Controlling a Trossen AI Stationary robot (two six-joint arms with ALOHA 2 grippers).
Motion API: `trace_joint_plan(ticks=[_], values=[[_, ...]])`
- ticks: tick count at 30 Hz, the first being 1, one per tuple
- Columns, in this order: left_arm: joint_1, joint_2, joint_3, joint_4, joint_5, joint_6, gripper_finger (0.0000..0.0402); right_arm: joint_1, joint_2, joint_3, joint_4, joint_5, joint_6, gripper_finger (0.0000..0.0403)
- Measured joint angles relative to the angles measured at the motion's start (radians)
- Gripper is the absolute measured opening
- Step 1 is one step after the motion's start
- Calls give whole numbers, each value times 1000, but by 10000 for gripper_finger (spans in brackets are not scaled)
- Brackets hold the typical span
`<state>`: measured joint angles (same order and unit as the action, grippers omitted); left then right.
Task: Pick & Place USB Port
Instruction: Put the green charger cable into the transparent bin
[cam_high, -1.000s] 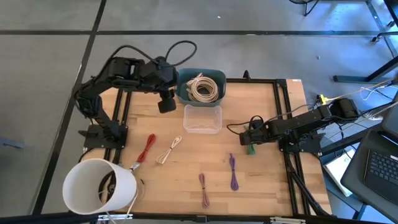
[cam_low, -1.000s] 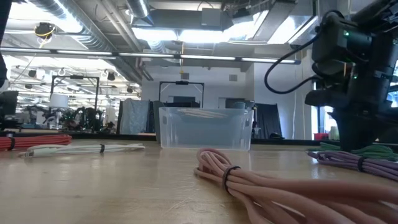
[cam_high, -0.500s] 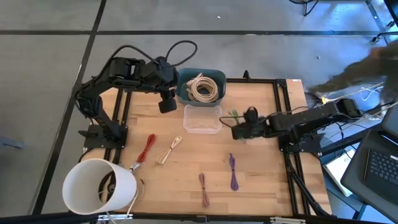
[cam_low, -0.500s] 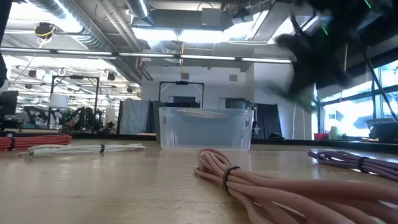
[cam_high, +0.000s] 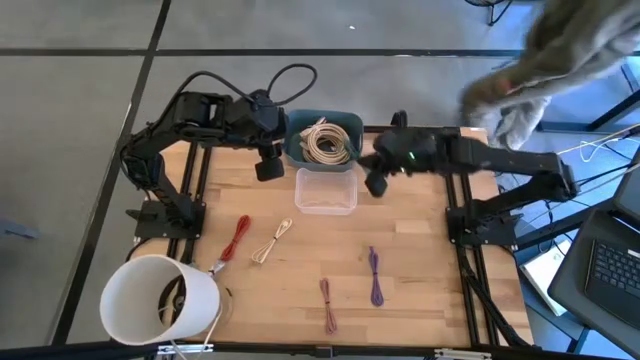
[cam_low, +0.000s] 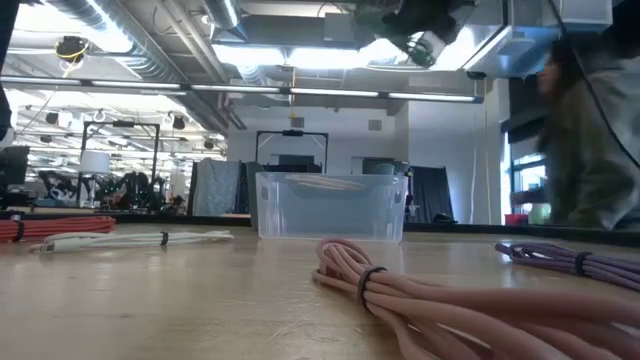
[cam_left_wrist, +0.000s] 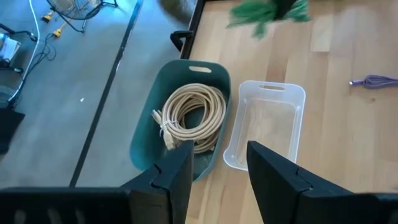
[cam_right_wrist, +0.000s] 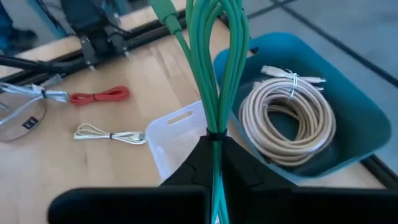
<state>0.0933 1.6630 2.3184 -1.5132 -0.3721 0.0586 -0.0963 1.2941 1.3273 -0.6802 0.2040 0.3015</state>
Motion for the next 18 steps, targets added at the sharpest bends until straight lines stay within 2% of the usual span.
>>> trace_joint_plan(ticks=[3, 7, 13, 15, 18], values=[[0, -1, 1, 0, 0, 0, 143, -79, 97, 110, -63, -99, -81, 10], [0, -7, 1, -1, 7, -8, 143, -123, 278, 277, -156, -180, -233, 10], [0, -22, 2, -6, 8, -22, 143, -140, 571, 553, -484, -174, -445, 10], [0, -33, 2, -9, 8, -32, 143, -147, 652, 610, -577, -171, -471, 10], [0, -45, 2, -9, 8, -46, 143, -153, 736, 649, -618, -171, -495, 10]])
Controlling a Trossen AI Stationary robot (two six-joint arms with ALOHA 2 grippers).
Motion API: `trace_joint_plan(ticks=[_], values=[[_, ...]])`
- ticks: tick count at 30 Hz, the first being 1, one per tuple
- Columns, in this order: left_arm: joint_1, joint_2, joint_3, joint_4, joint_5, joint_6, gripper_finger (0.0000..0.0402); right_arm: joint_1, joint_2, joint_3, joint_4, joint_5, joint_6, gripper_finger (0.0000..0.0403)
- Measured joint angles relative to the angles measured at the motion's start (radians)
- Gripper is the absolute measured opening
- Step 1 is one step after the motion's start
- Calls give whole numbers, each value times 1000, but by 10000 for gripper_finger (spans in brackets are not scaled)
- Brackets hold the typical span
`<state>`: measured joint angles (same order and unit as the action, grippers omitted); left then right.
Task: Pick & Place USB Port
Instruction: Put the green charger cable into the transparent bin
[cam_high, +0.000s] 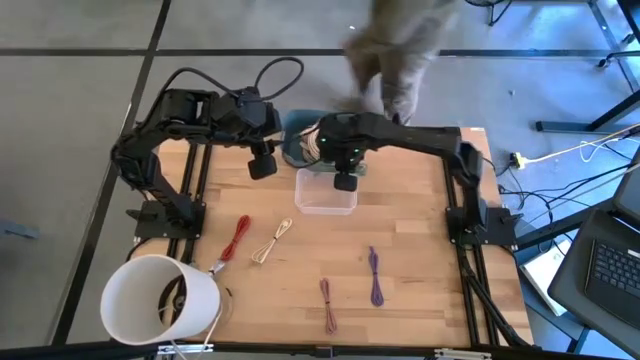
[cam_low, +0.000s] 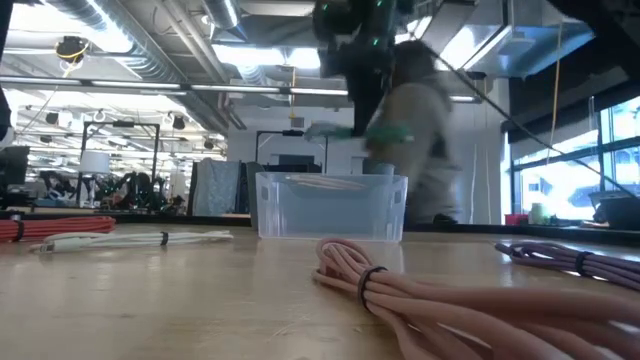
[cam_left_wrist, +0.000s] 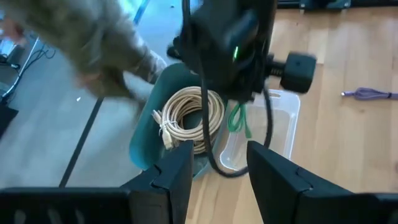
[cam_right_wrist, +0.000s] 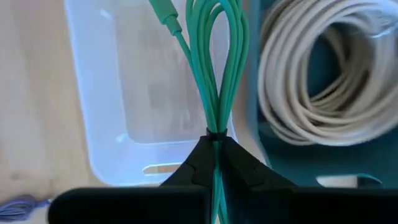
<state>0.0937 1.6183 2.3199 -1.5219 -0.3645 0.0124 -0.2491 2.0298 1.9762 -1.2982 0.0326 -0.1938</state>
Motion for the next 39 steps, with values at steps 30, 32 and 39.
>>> trace_joint_plan(ticks=[30, 32, 39], values=[[0, -22, 0, -2, -5, 1, 143, 15, 248, -19, 220, -186, 3, 10], [0, -22, 0, -5, -2, 0, 143, 10, 270, -19, 227, -186, 2, 10], [0, -22, 0, -40, -1, -27, 143, -10, 307, -19, 271, -116, -5, 10]])
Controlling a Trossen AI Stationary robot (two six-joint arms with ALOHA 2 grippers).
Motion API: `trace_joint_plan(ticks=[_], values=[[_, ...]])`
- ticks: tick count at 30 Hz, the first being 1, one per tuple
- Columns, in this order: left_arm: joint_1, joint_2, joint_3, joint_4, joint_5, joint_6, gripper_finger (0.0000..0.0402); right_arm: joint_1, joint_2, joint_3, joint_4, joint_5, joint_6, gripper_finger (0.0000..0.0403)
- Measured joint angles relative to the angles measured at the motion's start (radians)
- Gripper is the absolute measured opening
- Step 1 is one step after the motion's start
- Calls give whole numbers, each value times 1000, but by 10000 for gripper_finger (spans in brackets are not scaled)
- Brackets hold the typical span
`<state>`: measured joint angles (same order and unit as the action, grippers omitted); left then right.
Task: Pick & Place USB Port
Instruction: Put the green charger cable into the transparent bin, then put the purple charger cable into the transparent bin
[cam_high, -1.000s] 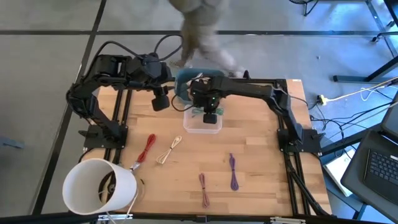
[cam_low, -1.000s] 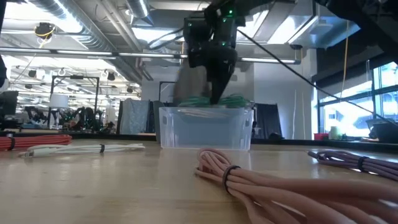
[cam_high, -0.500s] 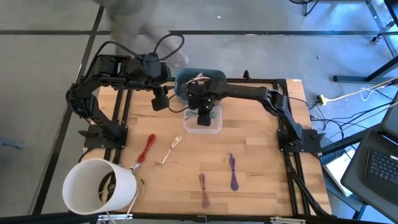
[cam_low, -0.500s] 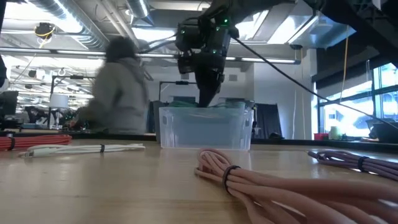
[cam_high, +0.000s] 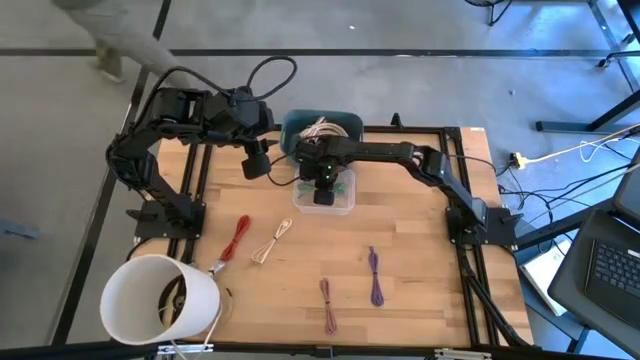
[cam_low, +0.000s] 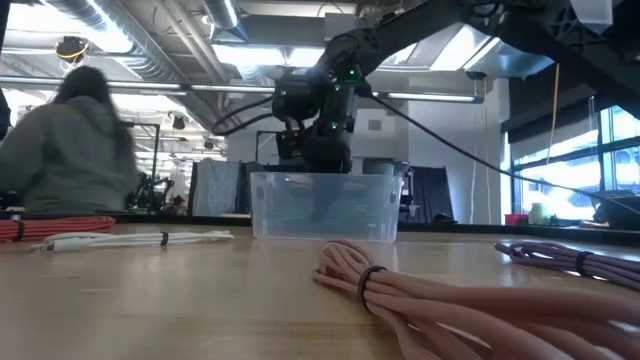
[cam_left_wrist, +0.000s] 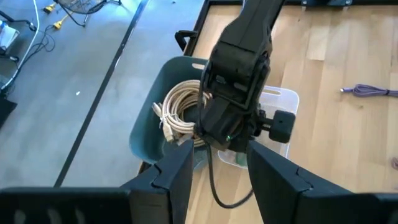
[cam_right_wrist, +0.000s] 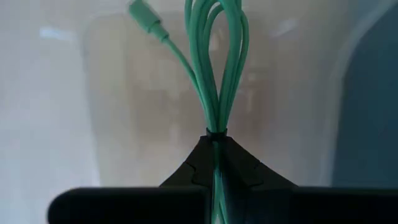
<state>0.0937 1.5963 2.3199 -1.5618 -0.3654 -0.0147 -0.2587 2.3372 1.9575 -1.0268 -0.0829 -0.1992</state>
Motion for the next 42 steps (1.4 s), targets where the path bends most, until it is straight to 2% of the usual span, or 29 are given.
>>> trace_joint_plan(ticks=[14, 30, 32, 39, 42], values=[[0, 0, 0, -10, 0, -25, 143, -60, 14, 0, 29, 4, 7, 10], [0, 0, 0, -9, 1, -41, 143, -66, 14, 0, 17, -22, 20, 12], [0, 0, 0, -9, 1, -43, 143, -66, 14, 0, 18, -22, 35, 31], [0, 0, 0, -9, 1, -55, 143, -64, 12, 0, 19, -32, 38, 137], [0, 0, 0, -9, 3, -55, 143, -64, 12, 0, 18, -32, 39, 166]])
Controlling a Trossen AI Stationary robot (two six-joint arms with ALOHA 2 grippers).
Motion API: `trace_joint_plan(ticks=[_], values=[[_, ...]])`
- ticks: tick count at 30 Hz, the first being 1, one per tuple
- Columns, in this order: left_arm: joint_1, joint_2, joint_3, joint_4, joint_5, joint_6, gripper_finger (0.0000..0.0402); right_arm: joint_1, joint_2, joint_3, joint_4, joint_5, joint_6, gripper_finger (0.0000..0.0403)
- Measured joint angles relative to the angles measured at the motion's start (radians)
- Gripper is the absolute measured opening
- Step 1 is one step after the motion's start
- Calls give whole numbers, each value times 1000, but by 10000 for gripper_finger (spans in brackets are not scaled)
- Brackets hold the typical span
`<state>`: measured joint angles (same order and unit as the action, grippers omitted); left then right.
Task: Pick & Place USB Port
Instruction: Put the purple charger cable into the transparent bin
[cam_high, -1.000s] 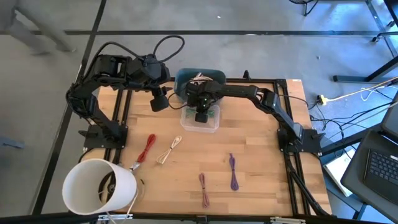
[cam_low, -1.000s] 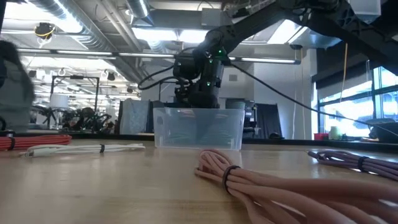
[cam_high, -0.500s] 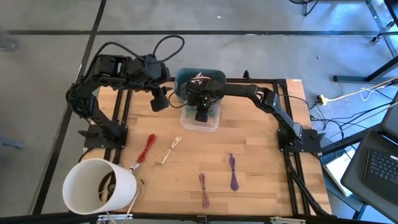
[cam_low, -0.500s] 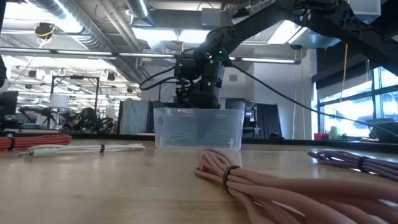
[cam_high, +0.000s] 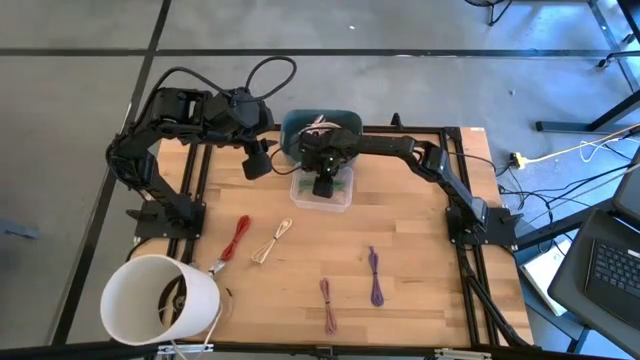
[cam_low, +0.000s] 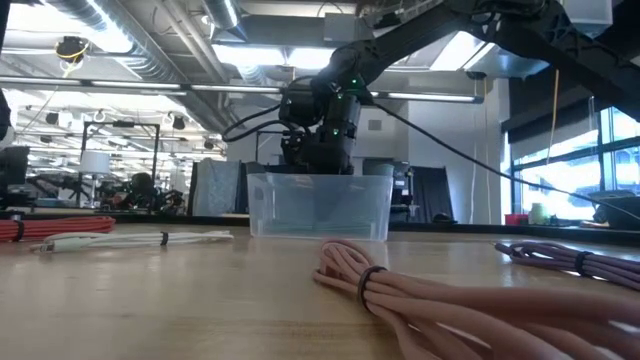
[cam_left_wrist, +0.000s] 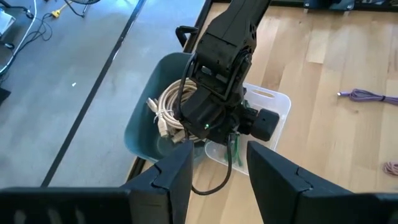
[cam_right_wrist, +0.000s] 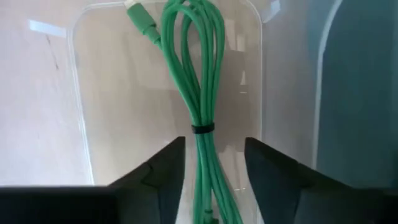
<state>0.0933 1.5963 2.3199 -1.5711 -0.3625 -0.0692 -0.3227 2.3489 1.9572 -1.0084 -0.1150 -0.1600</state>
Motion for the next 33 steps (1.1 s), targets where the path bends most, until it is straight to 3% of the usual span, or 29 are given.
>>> trace_joint_plan(ticks=[5, 12, 16, 28, 33], values=[[0, 0, 0, 0, 7, 0, 143, 5, 0, 3, 0, 33, 33, 183], [0, 0, 0, 0, 25, -14, 143, 37, -40, 4, 9, 171, 22, 165], [0, 0, 0, 0, 41, -15, 143, 52, -92, 5, 5, 186, 23, 156], [-1, -2, 0, 0, 87, -16, 143, 154, -354, 5, -184, 190, 142, 153], [-1, -10, -1, 0, 129, -26, 143, 234, -496, 6, -309, 211, 284, 153]])
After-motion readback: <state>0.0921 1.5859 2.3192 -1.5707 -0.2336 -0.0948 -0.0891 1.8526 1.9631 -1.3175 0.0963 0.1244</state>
